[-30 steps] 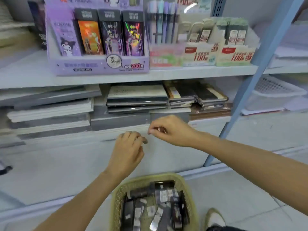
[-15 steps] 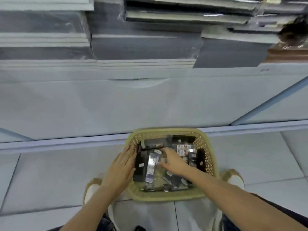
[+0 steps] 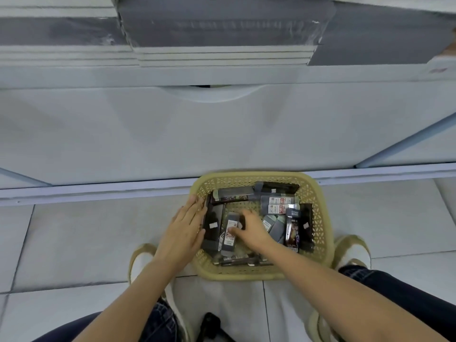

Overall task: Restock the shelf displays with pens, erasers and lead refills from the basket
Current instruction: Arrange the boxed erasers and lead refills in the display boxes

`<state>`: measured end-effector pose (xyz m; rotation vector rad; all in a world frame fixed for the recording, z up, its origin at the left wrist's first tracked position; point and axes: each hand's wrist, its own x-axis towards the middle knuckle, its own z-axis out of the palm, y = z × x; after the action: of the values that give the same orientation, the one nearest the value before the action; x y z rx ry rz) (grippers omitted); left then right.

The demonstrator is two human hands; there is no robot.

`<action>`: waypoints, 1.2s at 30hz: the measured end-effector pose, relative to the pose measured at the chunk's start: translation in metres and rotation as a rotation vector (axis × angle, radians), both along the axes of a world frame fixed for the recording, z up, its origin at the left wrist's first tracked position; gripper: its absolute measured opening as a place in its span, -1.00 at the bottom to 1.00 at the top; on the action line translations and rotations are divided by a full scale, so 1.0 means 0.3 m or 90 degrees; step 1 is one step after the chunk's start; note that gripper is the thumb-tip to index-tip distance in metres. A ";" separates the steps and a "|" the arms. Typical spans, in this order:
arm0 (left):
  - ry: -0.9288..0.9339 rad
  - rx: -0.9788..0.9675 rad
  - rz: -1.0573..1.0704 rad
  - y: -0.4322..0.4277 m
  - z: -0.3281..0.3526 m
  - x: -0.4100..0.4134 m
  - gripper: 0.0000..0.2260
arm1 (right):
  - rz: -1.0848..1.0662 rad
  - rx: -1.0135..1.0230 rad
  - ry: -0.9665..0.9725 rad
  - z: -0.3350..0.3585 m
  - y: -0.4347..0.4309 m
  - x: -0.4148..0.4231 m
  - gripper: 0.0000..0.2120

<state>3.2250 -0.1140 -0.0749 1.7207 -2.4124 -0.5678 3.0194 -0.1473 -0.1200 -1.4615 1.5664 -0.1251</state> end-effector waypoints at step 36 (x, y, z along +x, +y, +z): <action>0.696 0.378 0.499 -0.084 0.071 -0.010 -0.82 | 0.288 -0.225 0.232 -0.021 -0.122 -0.002 -0.60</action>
<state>3.2221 -0.1393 -0.0537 1.6282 -0.7900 -1.5933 3.0187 -0.1838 -0.1262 -2.1823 1.4979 0.1459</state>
